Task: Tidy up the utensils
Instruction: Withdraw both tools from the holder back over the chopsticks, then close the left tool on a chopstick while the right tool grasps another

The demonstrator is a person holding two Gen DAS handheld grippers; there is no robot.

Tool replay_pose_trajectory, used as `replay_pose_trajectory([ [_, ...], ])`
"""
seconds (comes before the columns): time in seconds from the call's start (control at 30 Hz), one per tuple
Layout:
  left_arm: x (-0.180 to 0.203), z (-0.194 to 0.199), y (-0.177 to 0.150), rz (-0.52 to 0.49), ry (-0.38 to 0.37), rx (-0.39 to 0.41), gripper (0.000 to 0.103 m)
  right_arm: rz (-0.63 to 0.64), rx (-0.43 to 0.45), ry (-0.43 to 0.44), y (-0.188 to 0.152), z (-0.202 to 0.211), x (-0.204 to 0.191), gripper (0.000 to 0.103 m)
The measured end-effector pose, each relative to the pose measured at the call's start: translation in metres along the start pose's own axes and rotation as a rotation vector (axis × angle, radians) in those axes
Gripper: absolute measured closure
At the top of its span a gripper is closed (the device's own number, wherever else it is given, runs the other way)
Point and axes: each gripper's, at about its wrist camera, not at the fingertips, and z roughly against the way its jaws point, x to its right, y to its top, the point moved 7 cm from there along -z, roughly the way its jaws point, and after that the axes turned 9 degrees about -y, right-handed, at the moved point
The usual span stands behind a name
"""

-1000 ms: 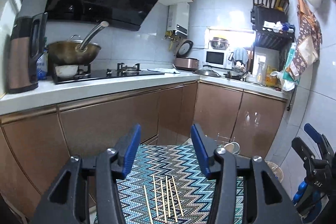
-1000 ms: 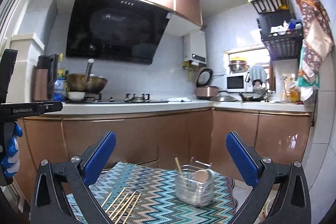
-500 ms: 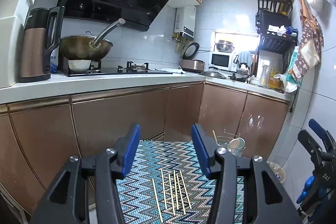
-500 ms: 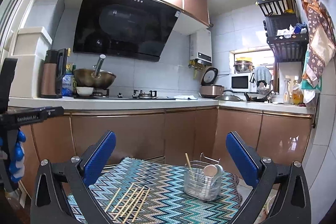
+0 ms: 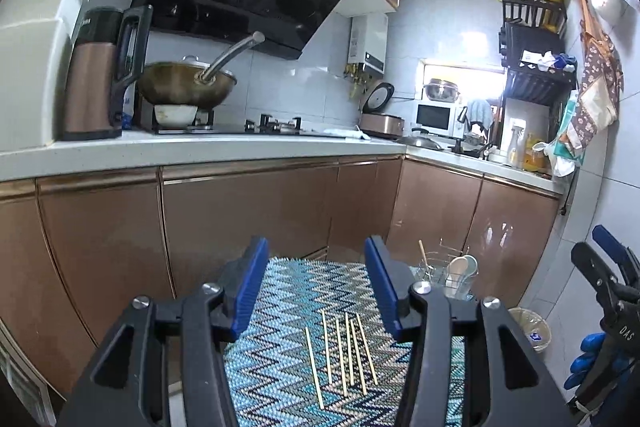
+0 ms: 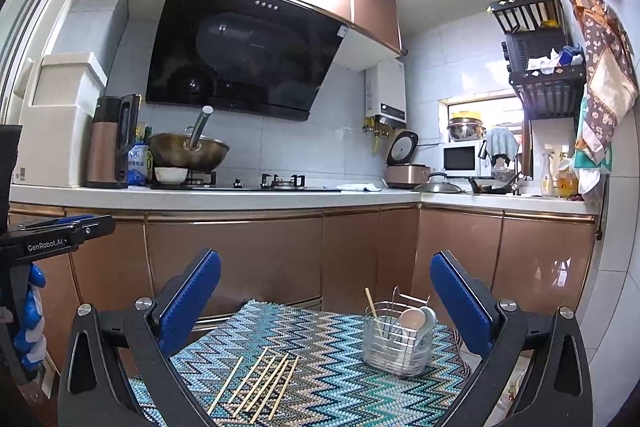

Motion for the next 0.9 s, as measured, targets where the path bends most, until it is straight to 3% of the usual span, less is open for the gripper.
replay_pose_trajectory([
  [0.33,-0.003,-0.030,-0.020,0.034,-0.029,-0.112,0.054,0.037,-0.119,0.032,-0.024,-0.020,-0.007,0.000],
  [0.63,-0.014,-0.119,-0.082,0.140,-0.104,-0.410,0.055,0.016,-0.357,0.057,-0.080,-0.084,0.000,0.001],
  [0.73,-0.016,-0.153,-0.104,0.172,-0.128,-0.508,0.055,0.013,-0.465,0.097,-0.107,-0.114,-0.006,0.010],
  [0.9,-0.016,-0.215,-0.135,0.213,-0.172,-0.664,0.060,-0.011,-0.661,0.191,-0.155,-0.171,-0.021,0.042],
])
